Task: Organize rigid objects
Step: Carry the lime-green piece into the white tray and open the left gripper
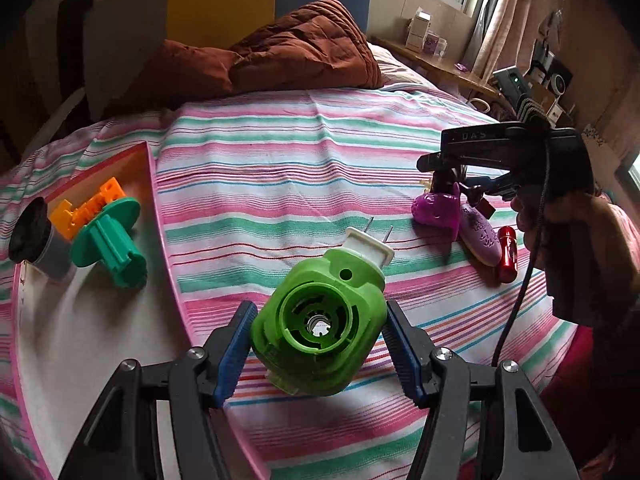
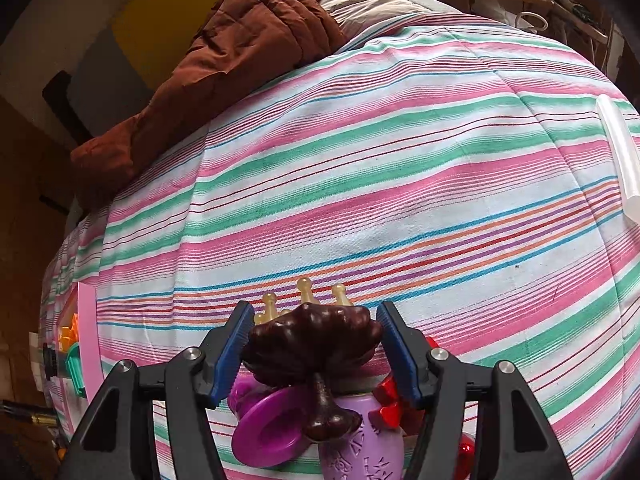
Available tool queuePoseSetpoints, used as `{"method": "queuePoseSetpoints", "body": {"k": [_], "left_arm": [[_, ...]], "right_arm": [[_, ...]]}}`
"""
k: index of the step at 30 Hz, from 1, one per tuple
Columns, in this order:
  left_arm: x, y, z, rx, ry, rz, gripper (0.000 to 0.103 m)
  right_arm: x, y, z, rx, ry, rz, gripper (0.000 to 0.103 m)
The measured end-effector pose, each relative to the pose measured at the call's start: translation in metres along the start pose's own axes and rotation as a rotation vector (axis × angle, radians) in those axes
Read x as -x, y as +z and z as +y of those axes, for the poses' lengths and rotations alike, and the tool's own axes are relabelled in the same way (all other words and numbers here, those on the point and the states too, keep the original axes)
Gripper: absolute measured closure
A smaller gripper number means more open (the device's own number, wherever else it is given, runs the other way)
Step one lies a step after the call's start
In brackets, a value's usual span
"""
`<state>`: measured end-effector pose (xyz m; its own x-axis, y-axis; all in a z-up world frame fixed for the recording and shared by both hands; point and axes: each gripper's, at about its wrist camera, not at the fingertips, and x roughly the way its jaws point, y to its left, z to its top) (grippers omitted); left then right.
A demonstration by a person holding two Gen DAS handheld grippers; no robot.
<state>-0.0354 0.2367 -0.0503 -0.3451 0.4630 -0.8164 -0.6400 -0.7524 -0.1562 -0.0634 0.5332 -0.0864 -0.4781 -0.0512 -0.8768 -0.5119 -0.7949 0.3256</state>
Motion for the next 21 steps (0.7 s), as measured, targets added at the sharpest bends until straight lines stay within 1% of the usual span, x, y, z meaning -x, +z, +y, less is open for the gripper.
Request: {"method": "queuePoseSetpoints", "body": {"k": [3,5,8,11,13,15,17,21], "left_arm": [[0.015,-0.005,0.011,0.035,-0.006,-0.016,0.039],[0.026,-0.009,0.021,0.059,0.003,-0.034,0.039],[0.045,-0.019,0.049,0.122,0.029,-0.06,0.039],[0.058,-0.027,0.082,0.189,0.09,-0.073,0.039],[0.061,-0.032,0.108,0.239,0.132,-0.068,0.039],[0.059,-0.036,0.129,0.284,0.183,-0.049,0.039],[0.057,-0.038,0.149,0.325,0.208,-0.038,0.039],[0.046,-0.037,0.173,0.358,0.265,-0.024,0.039]], "right_arm": [[0.001,-0.001,0.006,0.022,-0.017,-0.002,0.039],[0.001,-0.002,0.009,0.028,-0.022,-0.002,0.039],[0.001,-0.002,0.012,0.036,-0.029,-0.002,0.039],[-0.001,-0.003,0.018,0.052,-0.042,-0.005,0.039],[-0.001,-0.004,0.018,0.056,-0.047,-0.006,0.039],[-0.002,-0.004,0.018,0.057,-0.05,-0.006,0.039],[-0.002,-0.004,0.019,0.06,-0.054,-0.007,0.039],[-0.002,-0.004,0.019,0.068,-0.061,-0.009,0.039]]}}
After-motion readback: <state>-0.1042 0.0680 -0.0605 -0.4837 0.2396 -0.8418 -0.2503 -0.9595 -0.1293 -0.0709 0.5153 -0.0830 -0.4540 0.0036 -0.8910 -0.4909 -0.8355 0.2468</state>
